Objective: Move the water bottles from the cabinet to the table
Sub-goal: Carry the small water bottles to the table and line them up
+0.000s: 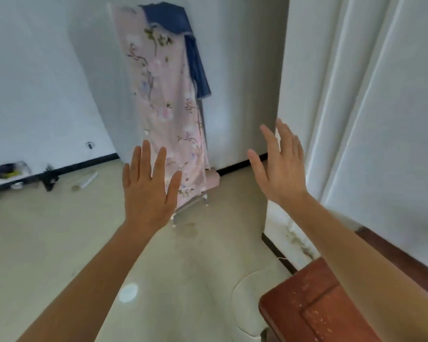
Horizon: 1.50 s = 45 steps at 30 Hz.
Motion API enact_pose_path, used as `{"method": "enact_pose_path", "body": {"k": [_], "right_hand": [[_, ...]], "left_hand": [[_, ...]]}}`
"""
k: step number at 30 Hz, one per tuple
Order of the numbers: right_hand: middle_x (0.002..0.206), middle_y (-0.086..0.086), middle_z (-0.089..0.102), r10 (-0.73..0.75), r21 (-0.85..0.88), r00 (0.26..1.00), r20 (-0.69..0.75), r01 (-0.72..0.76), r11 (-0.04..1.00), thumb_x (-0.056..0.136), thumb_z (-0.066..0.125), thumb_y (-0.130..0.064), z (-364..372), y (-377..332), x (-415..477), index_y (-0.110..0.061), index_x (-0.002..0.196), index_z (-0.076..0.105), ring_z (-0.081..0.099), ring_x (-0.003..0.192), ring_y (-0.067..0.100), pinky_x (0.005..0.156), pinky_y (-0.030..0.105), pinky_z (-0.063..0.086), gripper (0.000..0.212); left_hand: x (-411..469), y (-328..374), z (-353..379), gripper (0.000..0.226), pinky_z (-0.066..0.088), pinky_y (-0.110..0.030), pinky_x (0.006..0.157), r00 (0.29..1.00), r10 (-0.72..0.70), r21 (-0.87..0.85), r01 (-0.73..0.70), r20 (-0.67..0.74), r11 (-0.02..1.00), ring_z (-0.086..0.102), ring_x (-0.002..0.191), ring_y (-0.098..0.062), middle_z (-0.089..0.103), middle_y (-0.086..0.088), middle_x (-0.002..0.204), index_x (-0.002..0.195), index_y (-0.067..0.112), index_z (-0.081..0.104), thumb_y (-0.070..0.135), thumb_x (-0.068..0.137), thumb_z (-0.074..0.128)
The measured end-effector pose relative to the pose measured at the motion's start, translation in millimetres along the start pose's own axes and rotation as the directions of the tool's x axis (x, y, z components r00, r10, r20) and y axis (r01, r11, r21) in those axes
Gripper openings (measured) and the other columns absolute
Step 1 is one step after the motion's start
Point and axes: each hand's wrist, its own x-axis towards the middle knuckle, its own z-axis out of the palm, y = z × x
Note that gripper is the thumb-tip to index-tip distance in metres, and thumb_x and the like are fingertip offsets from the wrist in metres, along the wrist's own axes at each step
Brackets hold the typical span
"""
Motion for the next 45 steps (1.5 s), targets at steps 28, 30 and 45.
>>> {"method": "enact_pose_path", "body": {"k": [28, 30, 45], "right_hand": [[0.162, 0.024, 0.026, -0.743, 0.827, 0.663, -0.090, 0.466, 0.315, 0.104, 0.045, -0.051, 447.0, -885.3, 28.8, -0.011, 0.153, 0.037, 0.028, 0.149, 0.039, 0.117, 0.060, 0.029, 0.064], [0.162, 0.024, 0.025, -0.766, 0.838, 0.635, -0.105, 0.472, 0.276, 0.104, 0.044, -0.051, 473.5, -929.5, 48.8, -0.011, 0.153, 0.038, 0.027, 0.149, 0.039, 0.117, 0.061, 0.029, 0.064], [0.169, 0.020, 0.004, -0.901, 0.891, 0.370, -0.226, 0.452, -0.038, 0.104, 0.024, -0.065, 549.7, -1296.8, -43.4, -0.027, 0.161, 0.026, 0.005, 0.157, 0.036, 0.124, 0.060, 0.011, 0.068]], "left_hand": [[-212.7, -670.7, -337.1, 0.070, 0.012, -0.060, 0.122, 0.488, -0.676, 0.483, 0.848, -0.552, 0.217, -0.002, 0.155, -0.028, 0.005, -0.010, 0.168, 0.158, 0.022, 0.021, 0.063, 0.101, 0.020], [-200.3, -710.2, -345.9, 0.070, 0.011, -0.059, 0.122, 0.476, -0.679, 0.494, 0.849, -0.558, 0.189, -0.002, 0.155, -0.028, 0.005, -0.011, 0.168, 0.158, 0.022, 0.021, 0.061, 0.101, 0.021], [-318.6, -951.6, -465.7, 0.071, 0.001, -0.062, 0.121, 0.294, -0.707, 0.552, 0.818, -0.644, -0.163, -0.015, 0.154, -0.028, -0.008, -0.009, 0.168, 0.160, 0.036, 0.009, 0.070, 0.098, 0.007]]}}
